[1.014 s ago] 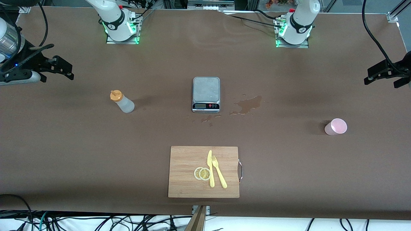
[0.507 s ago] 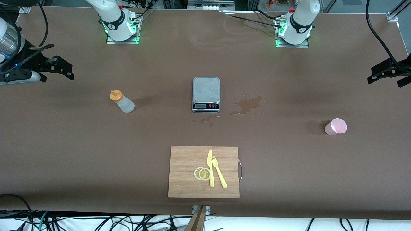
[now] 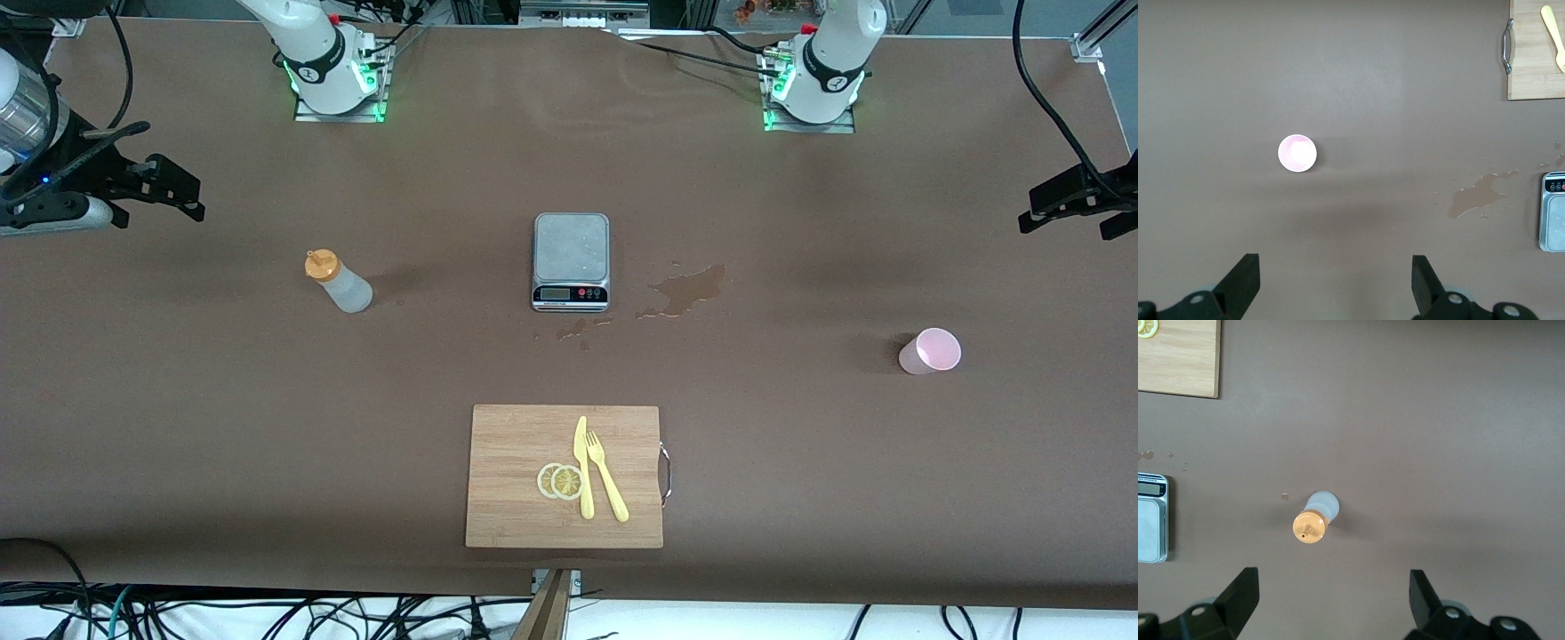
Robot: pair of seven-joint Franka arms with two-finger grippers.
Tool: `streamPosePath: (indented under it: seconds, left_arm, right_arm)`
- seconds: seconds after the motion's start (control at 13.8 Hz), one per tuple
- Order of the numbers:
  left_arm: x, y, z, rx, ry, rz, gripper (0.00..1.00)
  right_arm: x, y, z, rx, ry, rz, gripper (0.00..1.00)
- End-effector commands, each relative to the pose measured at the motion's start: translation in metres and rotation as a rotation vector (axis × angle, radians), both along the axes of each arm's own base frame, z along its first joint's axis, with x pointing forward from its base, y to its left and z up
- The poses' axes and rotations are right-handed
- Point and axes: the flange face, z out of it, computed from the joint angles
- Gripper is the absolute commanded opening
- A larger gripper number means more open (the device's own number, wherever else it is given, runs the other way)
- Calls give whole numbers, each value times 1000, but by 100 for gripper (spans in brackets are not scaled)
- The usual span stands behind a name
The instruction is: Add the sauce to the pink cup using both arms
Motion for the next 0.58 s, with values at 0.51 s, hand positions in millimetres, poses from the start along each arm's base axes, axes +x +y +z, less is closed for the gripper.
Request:
streamPosePath:
  seconds: [0.51]
  left_arm:
    - [-3,4,-3,7,18,19,100]
  right_arm:
    - [-1,0,5,1,3,-14,100]
